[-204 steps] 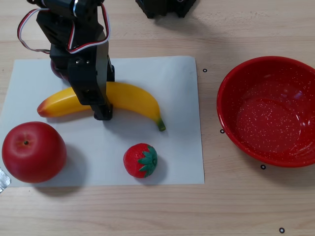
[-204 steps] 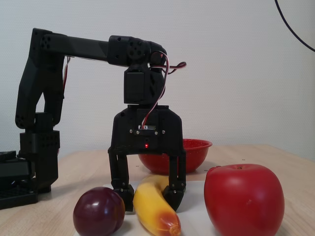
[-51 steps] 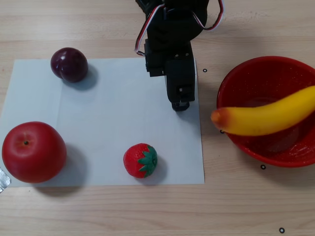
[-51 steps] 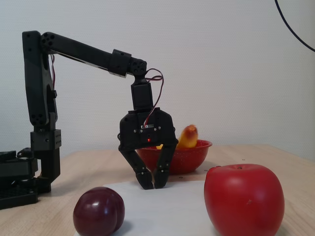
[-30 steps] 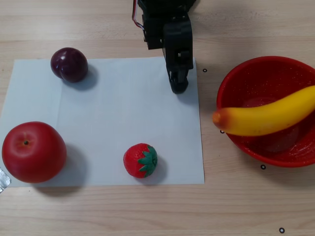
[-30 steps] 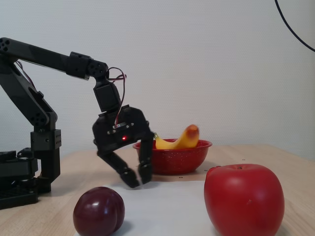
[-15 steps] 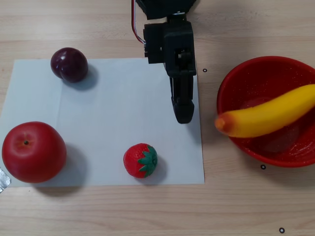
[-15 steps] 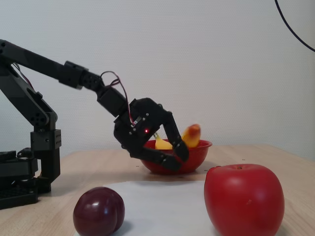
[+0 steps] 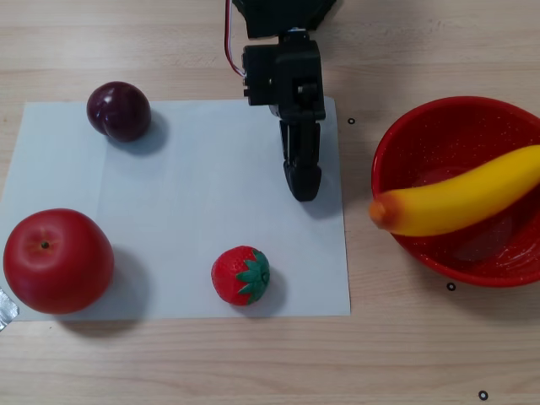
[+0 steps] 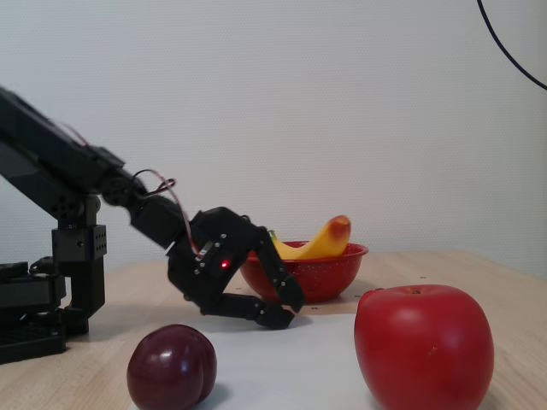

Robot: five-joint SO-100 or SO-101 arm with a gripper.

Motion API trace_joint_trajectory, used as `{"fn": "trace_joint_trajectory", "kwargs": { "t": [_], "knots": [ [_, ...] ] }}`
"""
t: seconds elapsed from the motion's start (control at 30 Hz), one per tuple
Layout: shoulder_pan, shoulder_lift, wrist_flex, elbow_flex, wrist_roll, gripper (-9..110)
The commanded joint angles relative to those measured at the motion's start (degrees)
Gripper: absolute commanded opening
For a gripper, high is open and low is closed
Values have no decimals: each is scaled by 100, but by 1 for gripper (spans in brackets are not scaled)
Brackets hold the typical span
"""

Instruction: Grasp the banana and put it in the red bowl.

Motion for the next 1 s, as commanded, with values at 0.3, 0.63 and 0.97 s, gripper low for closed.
{"fn": "trace_joint_trajectory", "kwargs": {
  "t": [0.3,0.63,0.97],
  "knots": [
    [53,4395,2224,141,-281,0],
    [35,4395,4948,149,-844,0],
    [44,4395,6574,149,-1002,0]
  ]
}}
